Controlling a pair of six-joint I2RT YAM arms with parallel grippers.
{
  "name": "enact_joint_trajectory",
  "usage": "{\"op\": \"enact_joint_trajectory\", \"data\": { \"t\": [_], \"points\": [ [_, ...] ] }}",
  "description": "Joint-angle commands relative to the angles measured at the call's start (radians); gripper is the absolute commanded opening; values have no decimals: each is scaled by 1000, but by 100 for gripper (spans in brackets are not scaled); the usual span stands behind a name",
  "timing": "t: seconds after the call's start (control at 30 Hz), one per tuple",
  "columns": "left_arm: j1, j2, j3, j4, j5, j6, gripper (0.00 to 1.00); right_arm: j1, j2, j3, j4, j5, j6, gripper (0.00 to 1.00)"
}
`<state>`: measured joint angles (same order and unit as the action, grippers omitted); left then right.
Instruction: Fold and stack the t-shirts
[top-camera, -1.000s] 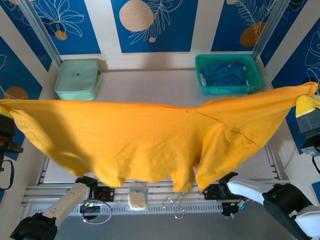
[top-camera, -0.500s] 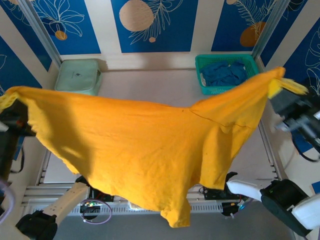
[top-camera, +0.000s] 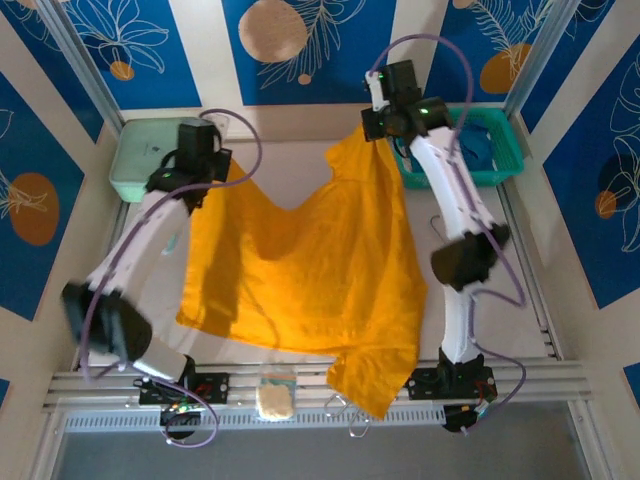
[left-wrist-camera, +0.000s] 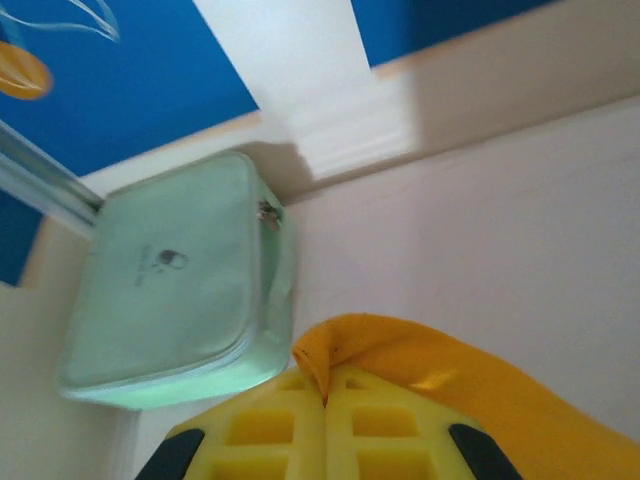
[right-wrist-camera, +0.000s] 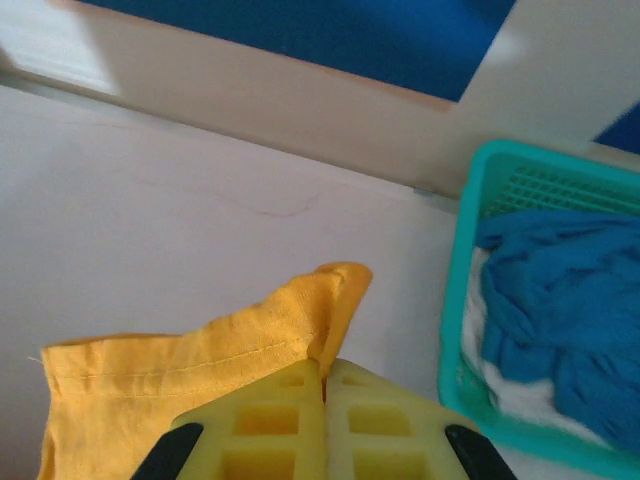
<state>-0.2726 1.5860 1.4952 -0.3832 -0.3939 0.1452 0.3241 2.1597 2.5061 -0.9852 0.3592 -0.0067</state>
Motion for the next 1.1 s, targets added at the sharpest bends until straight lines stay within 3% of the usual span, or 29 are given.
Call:
{"op": "enact_joint_trajectory", "data": {
  "t": [0.0, 0.1, 0.27, 0.37, 0.73, 1.07],
  "points": [
    [48, 163, 68, 212, -60, 10, 0, -39, 229, 284, 44, -37, -75, 0],
    [85, 377, 211, 207, -82, -21, 0, -52, 452, 482, 97, 22, -126, 0],
    [122, 618, 390, 190, -116, -52, 0, -82, 437, 187, 366, 81, -120, 0],
    [138, 695, 442, 191, -131, -61, 0, -108, 458, 186, 385, 83, -58, 0],
    [178, 785, 497, 204, -71, -63, 0, -128, 443, 185, 406, 29, 4, 0],
    [212, 720, 429, 239, -44, -52, 0, -129, 221, -125, 473, -4, 27, 0]
  ]
}}
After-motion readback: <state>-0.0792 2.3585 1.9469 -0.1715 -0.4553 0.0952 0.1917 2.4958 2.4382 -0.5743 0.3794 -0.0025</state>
